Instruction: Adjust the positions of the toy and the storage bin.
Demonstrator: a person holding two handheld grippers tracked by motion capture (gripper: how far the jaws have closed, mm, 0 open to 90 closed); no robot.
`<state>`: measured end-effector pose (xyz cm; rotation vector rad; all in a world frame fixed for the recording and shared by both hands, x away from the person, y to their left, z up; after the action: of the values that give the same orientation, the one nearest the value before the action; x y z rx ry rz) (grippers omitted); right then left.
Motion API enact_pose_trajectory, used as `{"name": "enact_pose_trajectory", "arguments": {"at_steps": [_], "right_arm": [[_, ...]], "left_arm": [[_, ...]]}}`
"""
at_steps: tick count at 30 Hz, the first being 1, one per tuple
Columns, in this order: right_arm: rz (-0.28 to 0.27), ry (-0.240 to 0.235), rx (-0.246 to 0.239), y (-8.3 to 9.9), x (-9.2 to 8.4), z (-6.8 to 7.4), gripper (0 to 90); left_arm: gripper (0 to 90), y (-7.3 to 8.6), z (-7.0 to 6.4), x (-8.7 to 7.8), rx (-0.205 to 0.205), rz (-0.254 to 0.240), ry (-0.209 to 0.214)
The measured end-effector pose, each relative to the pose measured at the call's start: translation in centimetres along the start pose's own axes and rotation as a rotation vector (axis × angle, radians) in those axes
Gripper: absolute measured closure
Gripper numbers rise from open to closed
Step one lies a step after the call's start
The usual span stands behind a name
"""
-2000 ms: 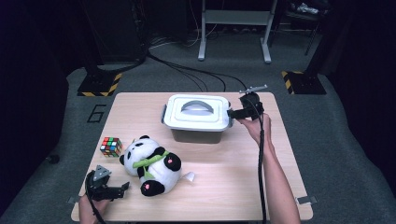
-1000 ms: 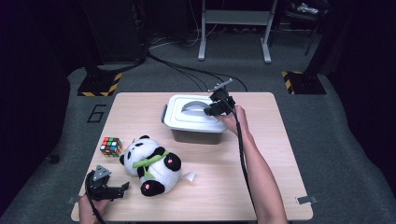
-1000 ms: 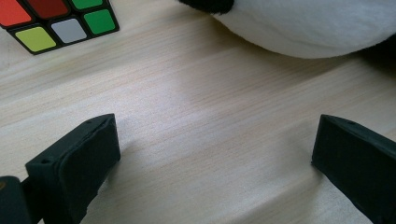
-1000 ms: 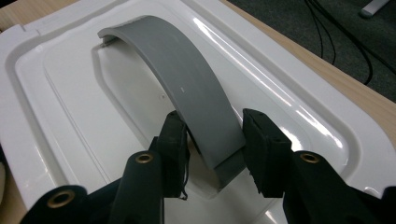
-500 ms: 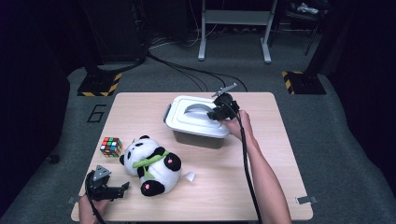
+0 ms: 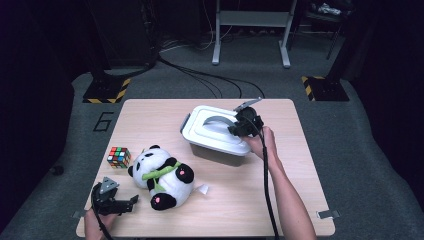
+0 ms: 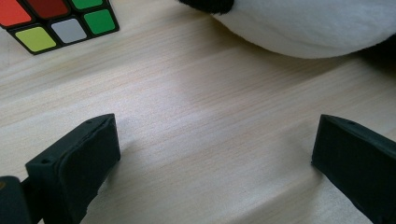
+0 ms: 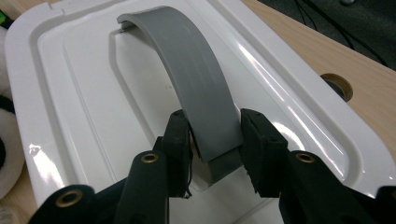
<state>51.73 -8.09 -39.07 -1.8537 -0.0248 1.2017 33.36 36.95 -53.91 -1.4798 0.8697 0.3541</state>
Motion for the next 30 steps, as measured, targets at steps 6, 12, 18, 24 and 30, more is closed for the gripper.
{"name": "enact_pose_trajectory", "arguments": {"at_steps": [6,12,18,24,30], "right_arm": [[-0.019,-0.066,-0.003,0.5,-0.4,-0.3,58.4],[-0.062,-0.103,-0.068,-1.3,-0.6,-0.2,44.8],[-0.075,-0.151,-0.158,-3.5,0.2,0.0,46.3],[-0.058,-0.17,-0.202,-4.3,1.4,-0.1,58.1],[-0.051,-0.181,-0.193,-3.9,0.9,0.3,63.3]], "left_arm": [[0.6,0.0,0.0,-0.1,0.002,0.007,0.001],[0.6,0.0,0.0,-0.1,0.002,0.009,0.002],[0.6,0.0,0.0,0.0,0.002,0.006,0.001],[0.7,0.0,0.0,0.0,0.001,0.004,0.003],[0.7,0.0,0.0,-0.1,0.002,0.007,0.002]]}}
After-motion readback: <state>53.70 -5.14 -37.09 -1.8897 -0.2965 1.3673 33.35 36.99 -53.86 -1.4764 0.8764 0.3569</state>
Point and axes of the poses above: each handheld gripper's, and its own axes: x roughly forward along the jaws, y roughly out of its underside, z roughly to its left, the point moved 1 cm from there along x, roughly forward along the jaws, and after that the axes turned 10 degrees about -x, right-handed, at the moved point
